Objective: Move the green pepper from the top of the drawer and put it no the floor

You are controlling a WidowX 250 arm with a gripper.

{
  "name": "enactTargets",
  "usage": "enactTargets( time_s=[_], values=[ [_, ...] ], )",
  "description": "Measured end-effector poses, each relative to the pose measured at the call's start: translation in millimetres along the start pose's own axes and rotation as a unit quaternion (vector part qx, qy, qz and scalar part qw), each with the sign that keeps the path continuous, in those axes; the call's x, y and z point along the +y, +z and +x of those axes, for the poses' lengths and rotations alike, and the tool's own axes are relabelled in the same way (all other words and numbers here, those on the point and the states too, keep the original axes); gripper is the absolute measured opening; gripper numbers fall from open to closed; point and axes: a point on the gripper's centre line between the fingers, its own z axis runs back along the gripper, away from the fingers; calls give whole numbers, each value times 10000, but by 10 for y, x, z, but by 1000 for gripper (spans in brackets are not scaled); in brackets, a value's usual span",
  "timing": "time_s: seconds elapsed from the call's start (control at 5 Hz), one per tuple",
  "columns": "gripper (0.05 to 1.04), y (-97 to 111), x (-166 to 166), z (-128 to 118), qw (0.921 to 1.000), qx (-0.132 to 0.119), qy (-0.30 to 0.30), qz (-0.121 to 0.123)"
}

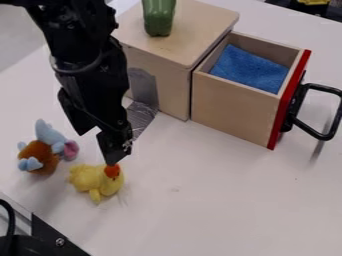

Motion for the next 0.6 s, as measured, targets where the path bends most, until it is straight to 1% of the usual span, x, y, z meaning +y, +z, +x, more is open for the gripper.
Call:
enactTargets(
  time_s=[0.2, 0.4, 0.6],
  values=[
    [1001, -30, -22, -26, 10000, 60, 12, -51],
    [1001, -1, 94, 310, 9992, -35, 359, -154],
    [1000, 161, 260, 708, 9982, -255, 511, -163]
  ],
)
